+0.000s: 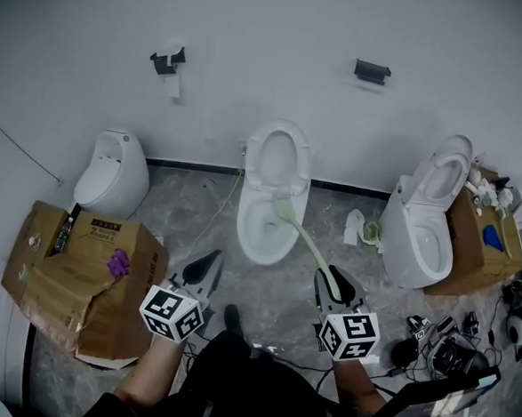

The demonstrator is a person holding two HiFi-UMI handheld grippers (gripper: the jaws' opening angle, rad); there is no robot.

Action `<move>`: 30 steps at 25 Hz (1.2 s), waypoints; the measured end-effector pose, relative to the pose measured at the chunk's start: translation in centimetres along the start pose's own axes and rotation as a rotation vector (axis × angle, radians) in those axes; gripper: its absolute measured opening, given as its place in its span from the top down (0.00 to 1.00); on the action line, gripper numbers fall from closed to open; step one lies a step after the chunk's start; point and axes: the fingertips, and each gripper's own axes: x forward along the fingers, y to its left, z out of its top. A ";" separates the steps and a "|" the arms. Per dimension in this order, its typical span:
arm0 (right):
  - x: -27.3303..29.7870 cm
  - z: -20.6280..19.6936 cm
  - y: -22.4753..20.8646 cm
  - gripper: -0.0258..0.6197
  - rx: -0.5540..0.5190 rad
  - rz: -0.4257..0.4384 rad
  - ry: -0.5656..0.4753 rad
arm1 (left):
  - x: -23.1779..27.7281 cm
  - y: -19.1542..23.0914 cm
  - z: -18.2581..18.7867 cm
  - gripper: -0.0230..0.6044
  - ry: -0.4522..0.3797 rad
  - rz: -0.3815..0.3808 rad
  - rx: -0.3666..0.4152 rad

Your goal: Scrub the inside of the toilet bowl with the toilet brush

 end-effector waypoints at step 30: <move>20.5 3.6 -0.9 0.79 -0.036 -0.063 0.071 | 12.9 15.8 2.9 0.95 -0.005 -0.072 0.027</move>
